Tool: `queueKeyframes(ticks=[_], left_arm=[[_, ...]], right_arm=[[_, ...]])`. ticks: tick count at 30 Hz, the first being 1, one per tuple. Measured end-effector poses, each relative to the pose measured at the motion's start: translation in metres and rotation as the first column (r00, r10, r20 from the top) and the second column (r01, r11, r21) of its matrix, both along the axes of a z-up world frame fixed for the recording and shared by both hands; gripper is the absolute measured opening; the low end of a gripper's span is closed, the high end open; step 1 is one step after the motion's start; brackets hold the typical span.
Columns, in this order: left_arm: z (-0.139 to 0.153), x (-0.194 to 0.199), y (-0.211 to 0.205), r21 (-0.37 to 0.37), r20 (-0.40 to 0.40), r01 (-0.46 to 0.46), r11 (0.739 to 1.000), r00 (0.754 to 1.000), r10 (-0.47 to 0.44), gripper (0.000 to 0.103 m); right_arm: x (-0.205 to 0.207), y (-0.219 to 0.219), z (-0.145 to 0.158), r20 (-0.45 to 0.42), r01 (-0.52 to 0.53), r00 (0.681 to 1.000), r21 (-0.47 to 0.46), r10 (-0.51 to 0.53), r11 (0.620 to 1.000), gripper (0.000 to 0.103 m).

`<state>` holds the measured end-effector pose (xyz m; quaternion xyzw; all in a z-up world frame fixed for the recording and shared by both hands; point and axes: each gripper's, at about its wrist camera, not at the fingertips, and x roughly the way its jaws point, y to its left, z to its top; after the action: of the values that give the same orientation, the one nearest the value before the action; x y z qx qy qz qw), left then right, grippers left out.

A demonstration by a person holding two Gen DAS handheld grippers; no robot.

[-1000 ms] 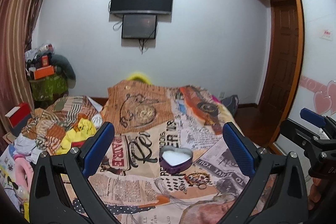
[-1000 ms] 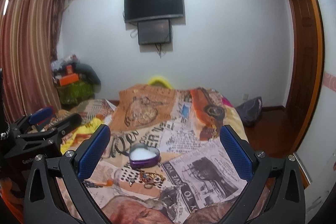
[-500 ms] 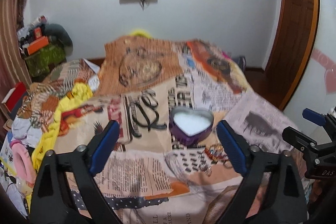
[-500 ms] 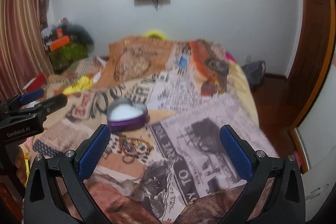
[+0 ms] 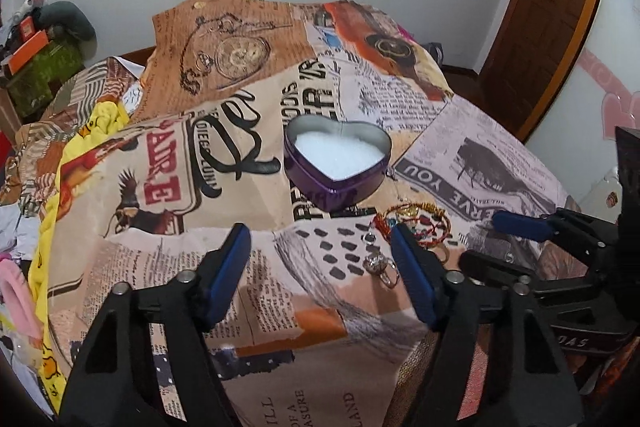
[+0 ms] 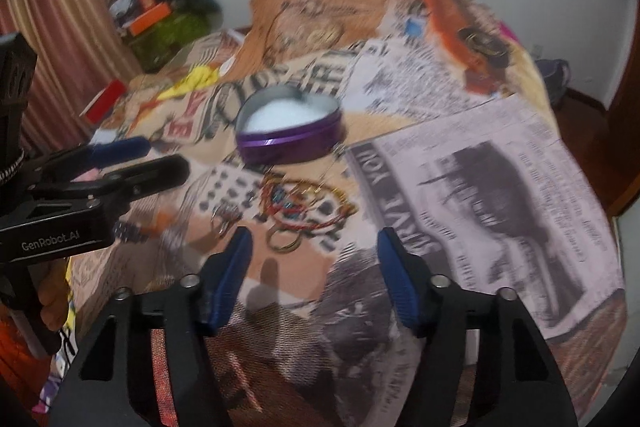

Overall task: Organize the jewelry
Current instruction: 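Move both tools down toward the jewelry beside the purple heart tin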

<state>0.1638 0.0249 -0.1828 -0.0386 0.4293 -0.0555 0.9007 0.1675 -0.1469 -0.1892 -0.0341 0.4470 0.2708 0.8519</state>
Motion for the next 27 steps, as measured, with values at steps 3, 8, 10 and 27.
queueKeyframes(ticks=[3, 8, 10, 27], left_arm=[[-0.006, 0.0, -0.001, -0.019, -0.024, 0.018, 1.0, 1.0, -0.018, 0.057], [-0.011, -0.001, -0.006, -0.049, -0.046, 0.048, 0.998, 0.998, -0.051, 0.052], [-0.011, -0.001, -0.009, -0.069, -0.054, 0.061, 0.996, 0.996, -0.065, 0.052], [-0.028, 0.007, -0.033, -0.077, -0.114, 0.121, 0.99, 0.985, -0.13, 0.036]], right_arm=[[0.004, 0.006, -0.008, -0.035, -0.034, 0.999, -0.006, 0.034, 0.999, 0.044], [0.011, 0.015, -0.015, -0.068, -0.075, 0.995, -0.004, 0.075, 0.997, 0.032], [0.012, 0.018, -0.016, -0.068, -0.089, 0.994, -0.011, 0.088, 0.996, 0.029], [0.012, 0.002, -0.01, -0.039, -0.037, 0.999, 0.004, 0.037, 0.999, 0.02]])
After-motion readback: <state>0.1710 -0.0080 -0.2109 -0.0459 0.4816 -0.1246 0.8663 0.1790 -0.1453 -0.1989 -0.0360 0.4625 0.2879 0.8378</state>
